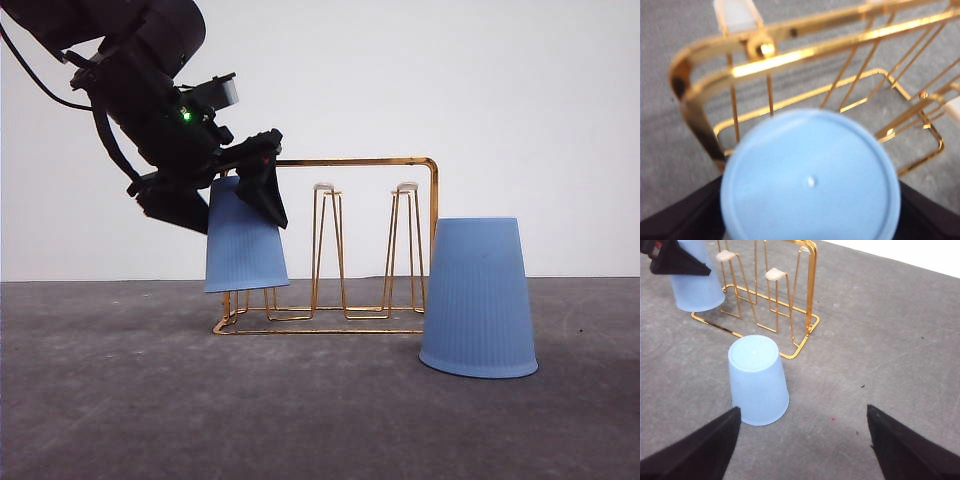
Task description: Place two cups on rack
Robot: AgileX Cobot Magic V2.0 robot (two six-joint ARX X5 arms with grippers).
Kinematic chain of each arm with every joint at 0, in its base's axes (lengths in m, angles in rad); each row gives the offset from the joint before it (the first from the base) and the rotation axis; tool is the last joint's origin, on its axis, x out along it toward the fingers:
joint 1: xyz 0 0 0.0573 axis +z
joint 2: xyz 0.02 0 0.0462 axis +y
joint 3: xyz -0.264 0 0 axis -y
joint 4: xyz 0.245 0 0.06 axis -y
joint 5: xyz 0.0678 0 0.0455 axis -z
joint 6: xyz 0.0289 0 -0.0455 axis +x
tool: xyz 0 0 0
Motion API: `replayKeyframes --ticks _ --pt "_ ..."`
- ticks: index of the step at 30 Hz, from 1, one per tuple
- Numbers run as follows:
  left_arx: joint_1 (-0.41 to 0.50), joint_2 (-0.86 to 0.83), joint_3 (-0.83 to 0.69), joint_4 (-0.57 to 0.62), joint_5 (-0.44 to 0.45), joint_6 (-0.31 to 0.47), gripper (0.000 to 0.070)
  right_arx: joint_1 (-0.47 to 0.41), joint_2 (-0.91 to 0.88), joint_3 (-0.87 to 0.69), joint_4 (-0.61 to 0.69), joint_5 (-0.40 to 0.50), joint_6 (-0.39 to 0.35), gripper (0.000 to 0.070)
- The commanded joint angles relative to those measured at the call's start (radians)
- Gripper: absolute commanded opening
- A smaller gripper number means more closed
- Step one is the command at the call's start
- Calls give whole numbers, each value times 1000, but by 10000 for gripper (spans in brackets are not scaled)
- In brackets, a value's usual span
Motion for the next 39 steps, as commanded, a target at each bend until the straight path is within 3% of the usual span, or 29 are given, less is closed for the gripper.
replayKeyframes --ticks 1,8,11,17,22,26,32,36,39 --pt "-8 8 48 -38 5 -4 555 3 4 9 11 1 -8 509" --pt "-7 -25 257 -425 9 -3 548 3 4 9 10 1 -7 509" --pt "-5 -46 327 -576 11 -9 503 3 4 9 10 1 -7 509" --pt "1 -136 313 -690 54 -24 429 3 9 9 10 -2 -3 509" --pt "1 -262 192 -672 54 -35 386 3 42 9 10 -92 1 511" --pt "3 -420 -14 -547 53 -42 386 9 112 9 17 -152 4 511" --pt "31 -686 -356 -365 53 -124 386 37 248 9 104 -165 20 511" --pt "37 -831 -520 -340 53 -162 387 57 346 9 193 -165 30 513" --pt "37 -909 -597 -355 53 -159 387 77 439 9 258 -165 31 564"
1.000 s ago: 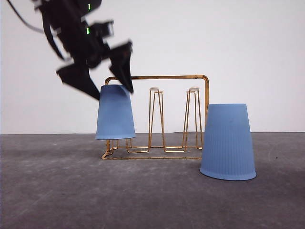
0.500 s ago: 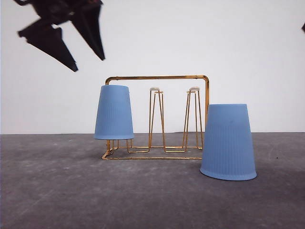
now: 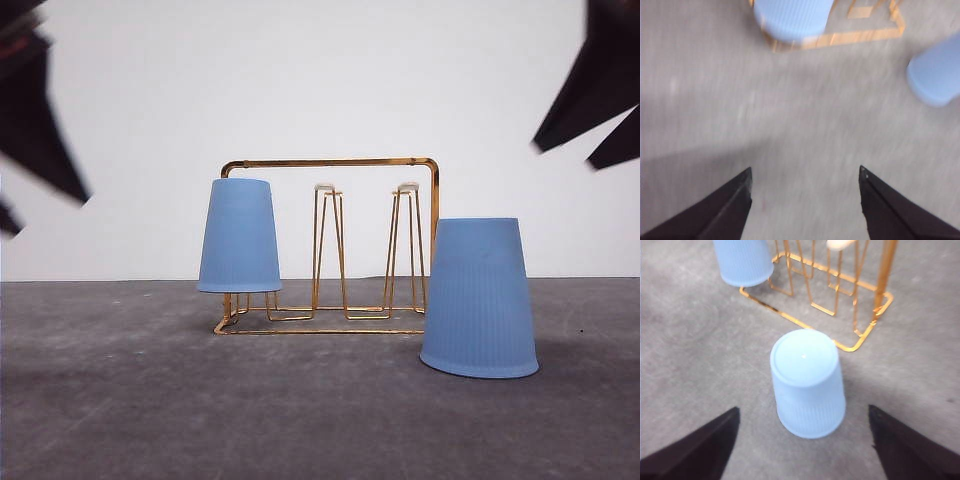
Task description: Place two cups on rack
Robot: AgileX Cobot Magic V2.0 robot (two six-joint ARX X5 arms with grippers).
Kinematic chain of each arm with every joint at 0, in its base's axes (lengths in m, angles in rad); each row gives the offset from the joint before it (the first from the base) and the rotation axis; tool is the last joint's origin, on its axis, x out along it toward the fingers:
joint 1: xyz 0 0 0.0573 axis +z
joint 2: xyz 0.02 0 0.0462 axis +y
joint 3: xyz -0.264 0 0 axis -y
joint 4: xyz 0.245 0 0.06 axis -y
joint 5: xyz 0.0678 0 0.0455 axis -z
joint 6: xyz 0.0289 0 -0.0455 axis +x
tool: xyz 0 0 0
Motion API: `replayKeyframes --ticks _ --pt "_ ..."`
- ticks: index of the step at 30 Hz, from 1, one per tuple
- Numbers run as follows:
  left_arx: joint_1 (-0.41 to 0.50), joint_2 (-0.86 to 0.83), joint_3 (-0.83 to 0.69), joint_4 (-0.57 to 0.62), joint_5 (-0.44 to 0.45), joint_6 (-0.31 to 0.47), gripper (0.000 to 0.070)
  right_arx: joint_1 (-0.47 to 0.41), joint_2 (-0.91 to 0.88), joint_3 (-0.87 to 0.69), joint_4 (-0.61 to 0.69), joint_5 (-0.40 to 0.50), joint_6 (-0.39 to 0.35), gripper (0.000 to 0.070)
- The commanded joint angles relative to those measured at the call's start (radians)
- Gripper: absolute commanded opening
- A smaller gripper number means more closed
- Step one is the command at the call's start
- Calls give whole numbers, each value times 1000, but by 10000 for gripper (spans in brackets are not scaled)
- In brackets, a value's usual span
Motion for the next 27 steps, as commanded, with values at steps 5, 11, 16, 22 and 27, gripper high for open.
replayKeyframes --ticks 5,11,16,22,27 --pt "-3 -56 -18 -35 -3 -13 387 42 188 9 138 0 34 593" --pt "-3 -61 -18 -31 -3 -5 387 64 361 9 296 5 34 593" --pt "-3 -61 -18 -30 -3 -6 387 76 468 9 393 9 34 565" --pt "-3 -61 -18 -30 -3 -6 387 77 482 16 377 60 39 356" --pt "-3 -61 -18 -30 -3 -6 387 77 418 109 155 61 44 357"
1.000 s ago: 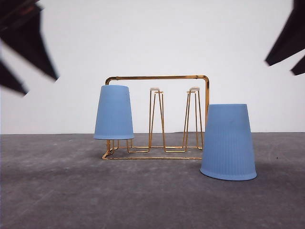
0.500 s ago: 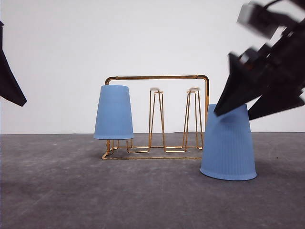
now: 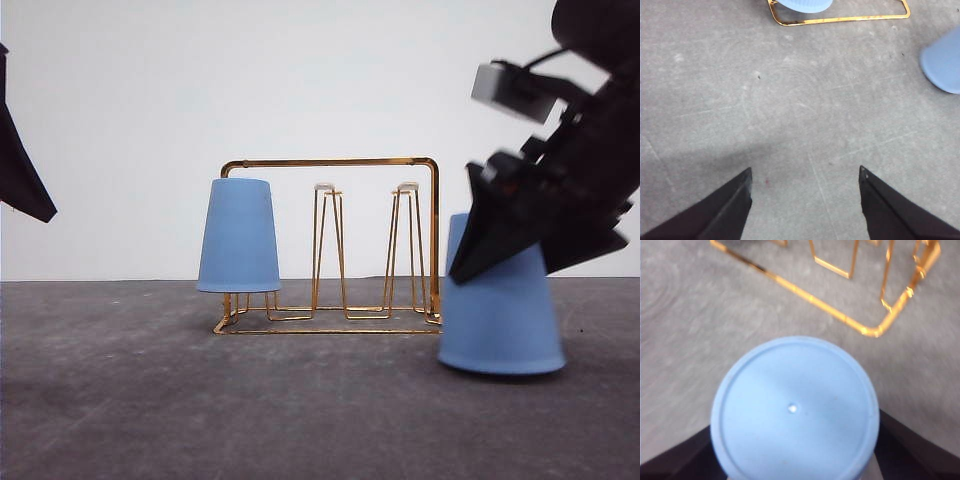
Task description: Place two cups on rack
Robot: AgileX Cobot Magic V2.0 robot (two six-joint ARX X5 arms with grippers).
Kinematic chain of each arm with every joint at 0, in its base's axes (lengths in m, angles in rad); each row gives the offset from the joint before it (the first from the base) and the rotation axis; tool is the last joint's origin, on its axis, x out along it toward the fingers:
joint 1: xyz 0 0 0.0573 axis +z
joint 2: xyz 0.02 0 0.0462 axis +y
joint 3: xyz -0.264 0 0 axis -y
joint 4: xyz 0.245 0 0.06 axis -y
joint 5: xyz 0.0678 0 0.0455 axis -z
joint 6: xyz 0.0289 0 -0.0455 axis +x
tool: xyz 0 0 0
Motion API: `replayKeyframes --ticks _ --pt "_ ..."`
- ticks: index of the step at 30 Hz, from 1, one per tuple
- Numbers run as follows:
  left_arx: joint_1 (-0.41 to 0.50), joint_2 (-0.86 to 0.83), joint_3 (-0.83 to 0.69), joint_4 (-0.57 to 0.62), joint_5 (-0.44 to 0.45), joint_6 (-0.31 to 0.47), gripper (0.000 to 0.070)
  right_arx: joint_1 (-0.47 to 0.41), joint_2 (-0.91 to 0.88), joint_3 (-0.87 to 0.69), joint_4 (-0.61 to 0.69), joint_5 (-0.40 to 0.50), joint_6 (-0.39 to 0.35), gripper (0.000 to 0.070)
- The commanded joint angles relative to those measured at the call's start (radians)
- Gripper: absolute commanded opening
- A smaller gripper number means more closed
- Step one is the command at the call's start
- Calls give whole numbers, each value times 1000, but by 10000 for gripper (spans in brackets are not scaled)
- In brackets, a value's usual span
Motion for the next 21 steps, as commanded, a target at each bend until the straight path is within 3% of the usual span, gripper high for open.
replayKeyframes --ticks 1,5,8,13,21 --pt "-3 5 8 8 -3 5 387 5 -15 74 -82 1 19 357" --pt "-3 5 8 8 -3 11 387 5 -32 226 -265 5 36 357" --pt "-3 5 8 9 -3 29 387 6 -32 322 -295 6 34 357" --pt "-3 5 8 14 -3 30 386 11 -26 405 -181 49 35 357" --pt "-3 5 8 16 -4 30 386 11 29 415 -6 57 35 357"
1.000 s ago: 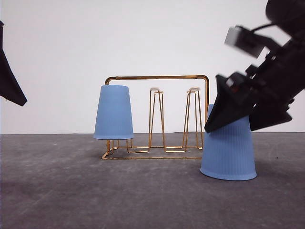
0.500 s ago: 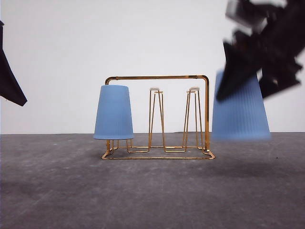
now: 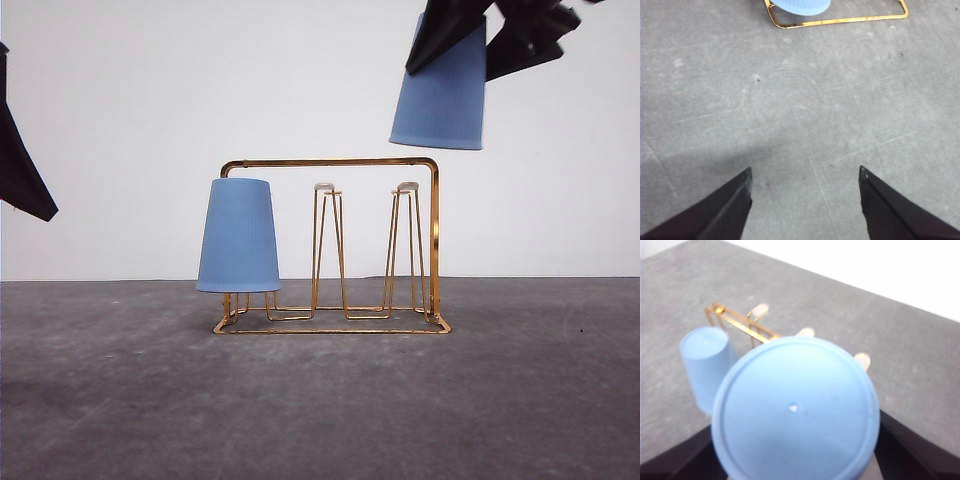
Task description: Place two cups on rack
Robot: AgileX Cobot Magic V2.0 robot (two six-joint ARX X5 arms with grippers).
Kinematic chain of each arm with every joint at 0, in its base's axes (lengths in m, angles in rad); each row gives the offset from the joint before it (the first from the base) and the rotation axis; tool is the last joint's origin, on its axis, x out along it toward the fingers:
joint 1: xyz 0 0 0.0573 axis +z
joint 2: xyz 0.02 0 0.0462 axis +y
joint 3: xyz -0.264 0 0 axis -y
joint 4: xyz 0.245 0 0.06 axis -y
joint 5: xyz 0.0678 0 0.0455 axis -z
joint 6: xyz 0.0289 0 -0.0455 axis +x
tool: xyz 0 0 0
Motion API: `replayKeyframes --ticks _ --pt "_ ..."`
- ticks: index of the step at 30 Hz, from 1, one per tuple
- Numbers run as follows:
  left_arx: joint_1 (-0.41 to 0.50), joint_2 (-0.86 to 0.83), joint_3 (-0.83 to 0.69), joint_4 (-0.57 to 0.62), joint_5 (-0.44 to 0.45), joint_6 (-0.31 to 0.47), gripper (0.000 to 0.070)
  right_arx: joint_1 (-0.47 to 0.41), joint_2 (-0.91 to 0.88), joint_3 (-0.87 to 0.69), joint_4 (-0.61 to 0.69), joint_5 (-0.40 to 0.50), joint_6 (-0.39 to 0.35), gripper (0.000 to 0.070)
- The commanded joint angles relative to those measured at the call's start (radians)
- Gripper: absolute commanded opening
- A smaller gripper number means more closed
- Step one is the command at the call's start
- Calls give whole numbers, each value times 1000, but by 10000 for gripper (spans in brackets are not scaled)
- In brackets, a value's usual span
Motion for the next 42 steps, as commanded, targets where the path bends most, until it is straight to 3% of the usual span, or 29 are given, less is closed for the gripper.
replayKeyframes --ticks 1,17,19,23,26,37,42 --pt "-3 5 8 9 -3 10 386 5 36 14 31 3 14 357" --pt "-3 5 8 9 -5 3 386 11 340 14 123 -4 10 361" --pt "-3 5 8 9 -5 2 386 12 358 14 122 -4 11 406" --pt "-3 5 8 9 -5 2 386 13 368 14 122 0 11 593" --pt "-3 5 8 9 -5 2 387 14 366 15 124 -1 15 618" --pt "-3 5 8 8 -5 0 387 12 201 74 -133 -5 71 619" --pt "-3 5 8 8 -5 0 387 13 74 61 -307 -4 69 614"
